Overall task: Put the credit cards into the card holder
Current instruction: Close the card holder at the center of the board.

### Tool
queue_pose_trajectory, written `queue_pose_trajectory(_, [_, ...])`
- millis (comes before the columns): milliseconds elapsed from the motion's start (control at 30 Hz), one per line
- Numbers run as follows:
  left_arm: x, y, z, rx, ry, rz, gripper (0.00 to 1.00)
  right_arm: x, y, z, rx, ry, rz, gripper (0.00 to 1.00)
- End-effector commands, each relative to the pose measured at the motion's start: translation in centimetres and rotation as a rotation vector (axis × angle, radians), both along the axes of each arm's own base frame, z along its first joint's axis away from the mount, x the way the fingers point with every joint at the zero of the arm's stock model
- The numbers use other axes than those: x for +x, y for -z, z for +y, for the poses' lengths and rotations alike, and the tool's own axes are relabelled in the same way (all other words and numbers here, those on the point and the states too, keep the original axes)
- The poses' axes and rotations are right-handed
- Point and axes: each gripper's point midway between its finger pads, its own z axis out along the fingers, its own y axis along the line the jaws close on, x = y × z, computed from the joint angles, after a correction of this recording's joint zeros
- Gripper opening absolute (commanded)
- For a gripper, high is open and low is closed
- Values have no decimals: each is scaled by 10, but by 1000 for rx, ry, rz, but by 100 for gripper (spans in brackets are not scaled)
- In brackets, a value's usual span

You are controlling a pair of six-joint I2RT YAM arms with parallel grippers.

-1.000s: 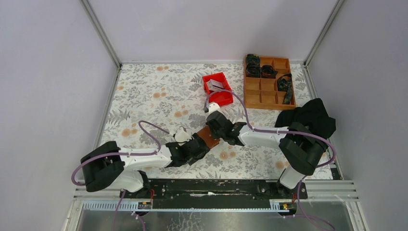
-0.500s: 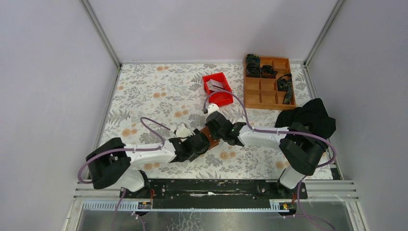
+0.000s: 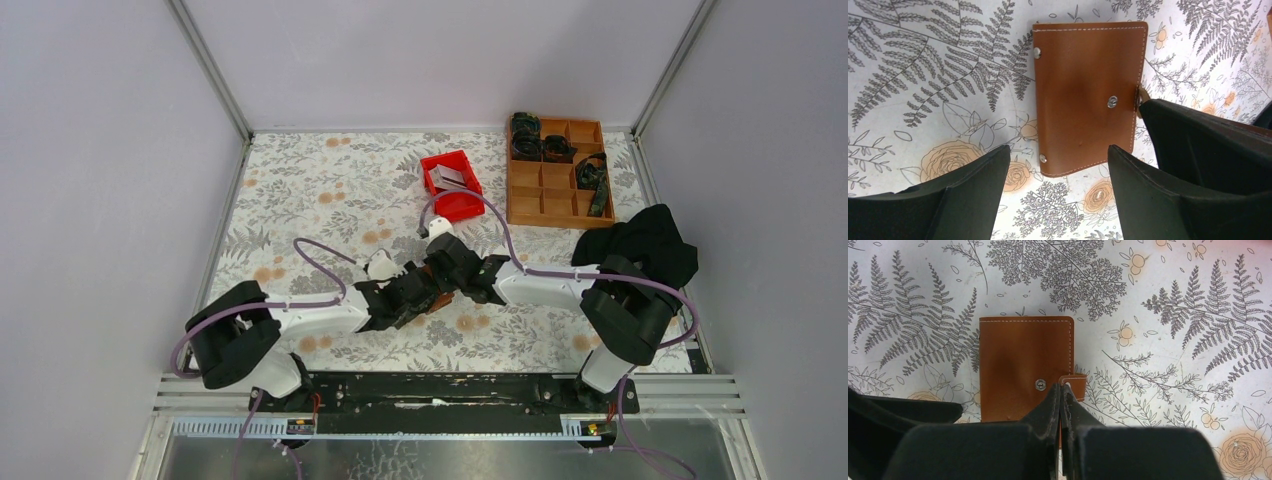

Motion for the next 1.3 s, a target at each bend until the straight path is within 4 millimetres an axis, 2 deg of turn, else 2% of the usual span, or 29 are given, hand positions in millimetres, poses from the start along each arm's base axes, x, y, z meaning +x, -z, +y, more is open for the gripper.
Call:
queue_pose_trajectory(0, [-63, 76, 86, 345, 42, 276, 81, 2, -33, 20, 71, -41, -41, 0])
queue_pose_trajectory(367, [-81, 83, 95, 322, 32, 320, 78, 2, -33, 20, 66, -45, -45, 0])
queue_pose_trajectory(700, [-93, 90, 105, 342, 26, 349, 60, 4, -37, 26, 76, -52, -47, 0])
queue_pose_trajectory(867, [-98, 94, 110, 346, 25, 362, 58, 5, -38, 29, 76, -58, -44, 0])
queue_pose_trajectory(1133, [-102, 98, 114, 342, 29, 364, 47, 0, -35, 37, 80, -79, -27, 0])
queue_pose_trajectory(1167, [-101, 98, 114, 340, 29, 362, 46, -1, -27, 37, 66, -80, -14, 0])
queue_pose_trajectory(1267, [-101, 97, 115, 340, 29, 358, 44, -4, -19, 37, 54, -84, 1, 0])
